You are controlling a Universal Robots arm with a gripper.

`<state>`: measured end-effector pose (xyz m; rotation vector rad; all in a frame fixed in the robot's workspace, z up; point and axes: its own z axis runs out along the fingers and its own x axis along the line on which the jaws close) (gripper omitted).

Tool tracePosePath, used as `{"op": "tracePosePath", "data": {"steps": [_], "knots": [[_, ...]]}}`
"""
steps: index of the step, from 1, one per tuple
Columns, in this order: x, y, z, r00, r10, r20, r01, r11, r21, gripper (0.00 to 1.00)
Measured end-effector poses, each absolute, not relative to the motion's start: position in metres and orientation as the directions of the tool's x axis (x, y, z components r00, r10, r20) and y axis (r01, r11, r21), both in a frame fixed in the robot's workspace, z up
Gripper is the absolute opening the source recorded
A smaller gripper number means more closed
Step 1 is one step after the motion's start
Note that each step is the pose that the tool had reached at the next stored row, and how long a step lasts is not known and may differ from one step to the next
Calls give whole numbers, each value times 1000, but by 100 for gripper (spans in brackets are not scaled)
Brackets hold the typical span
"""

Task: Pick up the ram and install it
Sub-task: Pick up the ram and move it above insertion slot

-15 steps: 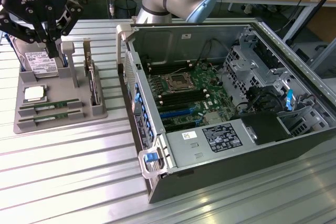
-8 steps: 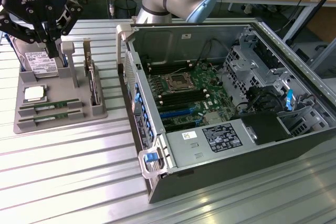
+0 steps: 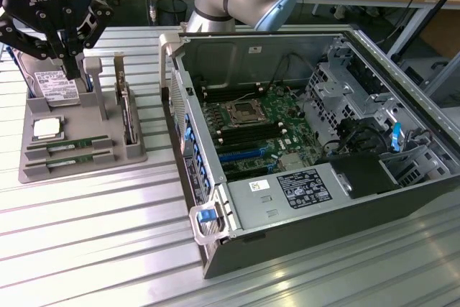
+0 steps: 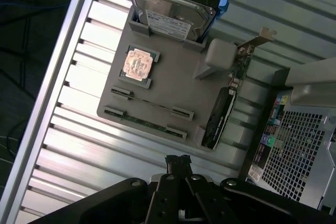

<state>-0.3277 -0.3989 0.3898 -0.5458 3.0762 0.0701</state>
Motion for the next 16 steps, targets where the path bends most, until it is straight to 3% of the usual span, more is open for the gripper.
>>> {"op": "tracePosePath", "data": {"steps": [16], "knots": [[-328, -399, 390, -927, -374, -24, -375, 926, 41, 10]]}}
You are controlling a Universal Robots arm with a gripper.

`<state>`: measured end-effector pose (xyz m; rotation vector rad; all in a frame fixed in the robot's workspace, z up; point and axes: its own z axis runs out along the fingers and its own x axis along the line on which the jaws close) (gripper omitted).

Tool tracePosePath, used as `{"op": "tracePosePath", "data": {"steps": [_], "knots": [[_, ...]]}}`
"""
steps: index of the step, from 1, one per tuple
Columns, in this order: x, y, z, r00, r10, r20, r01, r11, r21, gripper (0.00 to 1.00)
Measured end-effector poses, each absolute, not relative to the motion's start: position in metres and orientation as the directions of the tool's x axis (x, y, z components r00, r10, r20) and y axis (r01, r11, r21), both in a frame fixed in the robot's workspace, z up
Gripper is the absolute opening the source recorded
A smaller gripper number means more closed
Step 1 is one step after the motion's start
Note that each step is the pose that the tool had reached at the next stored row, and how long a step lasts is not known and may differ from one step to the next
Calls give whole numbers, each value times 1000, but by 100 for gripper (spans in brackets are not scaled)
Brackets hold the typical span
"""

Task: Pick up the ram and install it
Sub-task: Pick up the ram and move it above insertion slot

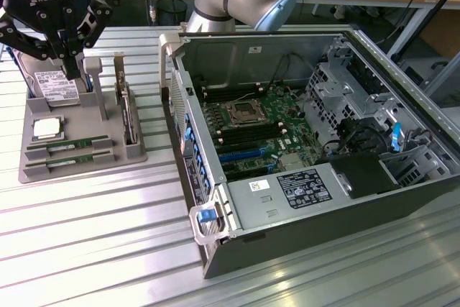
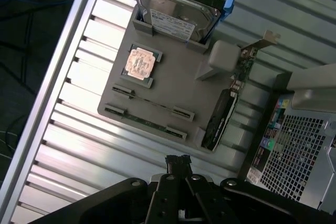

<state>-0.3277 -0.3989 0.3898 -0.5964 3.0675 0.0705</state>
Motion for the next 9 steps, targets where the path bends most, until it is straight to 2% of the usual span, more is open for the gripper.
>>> {"op": "tracePosePath", "data": {"steps": [9], "knots": [[-328, -399, 390, -916, -400, -24, -401, 915, 41, 10]]}}
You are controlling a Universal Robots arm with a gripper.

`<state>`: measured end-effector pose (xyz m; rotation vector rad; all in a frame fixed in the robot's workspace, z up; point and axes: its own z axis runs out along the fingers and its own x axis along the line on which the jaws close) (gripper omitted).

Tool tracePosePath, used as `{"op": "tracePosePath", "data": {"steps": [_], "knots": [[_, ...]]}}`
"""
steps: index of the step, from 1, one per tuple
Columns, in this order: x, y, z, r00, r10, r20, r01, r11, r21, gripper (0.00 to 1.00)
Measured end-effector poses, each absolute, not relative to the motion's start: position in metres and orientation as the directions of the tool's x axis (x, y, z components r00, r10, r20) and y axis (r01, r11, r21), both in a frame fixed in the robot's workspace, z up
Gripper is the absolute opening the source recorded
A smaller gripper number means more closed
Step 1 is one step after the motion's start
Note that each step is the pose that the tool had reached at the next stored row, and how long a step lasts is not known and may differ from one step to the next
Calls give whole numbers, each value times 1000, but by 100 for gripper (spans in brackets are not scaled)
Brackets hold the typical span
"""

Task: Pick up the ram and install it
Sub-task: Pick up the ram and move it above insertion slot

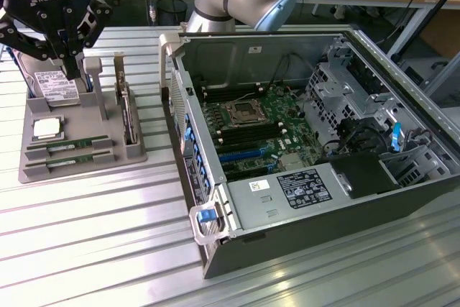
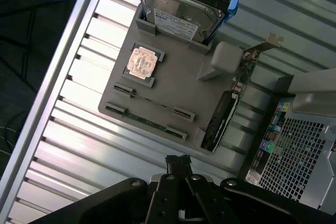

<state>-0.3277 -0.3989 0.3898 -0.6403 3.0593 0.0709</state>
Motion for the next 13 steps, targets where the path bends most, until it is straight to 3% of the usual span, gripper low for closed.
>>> {"op": "tracePosePath", "data": {"steps": [13], "knots": [[-328, -399, 390, -901, -434, -24, -435, 900, 41, 10]]}}
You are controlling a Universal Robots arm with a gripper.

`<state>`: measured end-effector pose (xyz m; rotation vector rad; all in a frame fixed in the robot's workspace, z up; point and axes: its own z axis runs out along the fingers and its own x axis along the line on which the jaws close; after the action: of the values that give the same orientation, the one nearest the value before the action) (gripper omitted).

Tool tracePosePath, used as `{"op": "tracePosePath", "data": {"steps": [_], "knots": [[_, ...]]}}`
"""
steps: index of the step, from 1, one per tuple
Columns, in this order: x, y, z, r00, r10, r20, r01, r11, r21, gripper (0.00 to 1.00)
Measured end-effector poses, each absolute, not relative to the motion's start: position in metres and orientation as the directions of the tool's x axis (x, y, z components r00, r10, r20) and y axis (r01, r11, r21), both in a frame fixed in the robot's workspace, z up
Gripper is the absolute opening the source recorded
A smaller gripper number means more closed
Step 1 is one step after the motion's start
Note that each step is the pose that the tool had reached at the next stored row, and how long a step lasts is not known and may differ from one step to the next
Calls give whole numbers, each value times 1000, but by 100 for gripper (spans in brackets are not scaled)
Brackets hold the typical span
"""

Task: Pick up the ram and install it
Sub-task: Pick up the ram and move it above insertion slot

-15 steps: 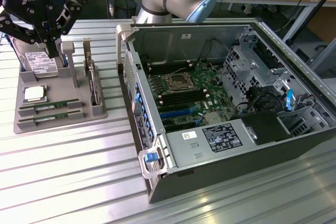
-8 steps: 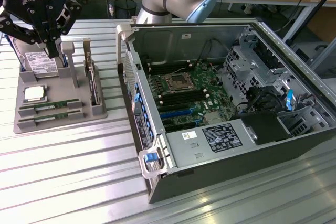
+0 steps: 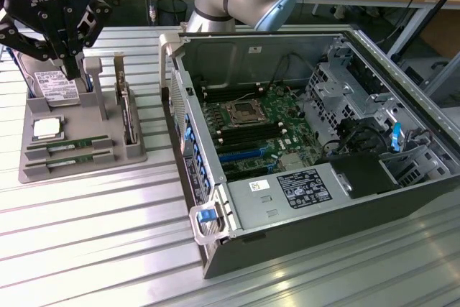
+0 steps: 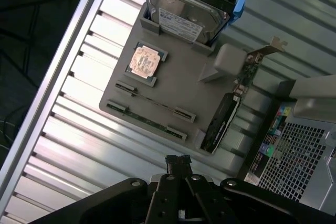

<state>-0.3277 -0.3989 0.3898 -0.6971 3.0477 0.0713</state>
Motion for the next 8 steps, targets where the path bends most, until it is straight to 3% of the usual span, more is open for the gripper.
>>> {"op": "tracePosePath", "data": {"steps": [8], "knots": [[-328, -399, 390, -893, -449, -24, -450, 892, 41, 10]]}}
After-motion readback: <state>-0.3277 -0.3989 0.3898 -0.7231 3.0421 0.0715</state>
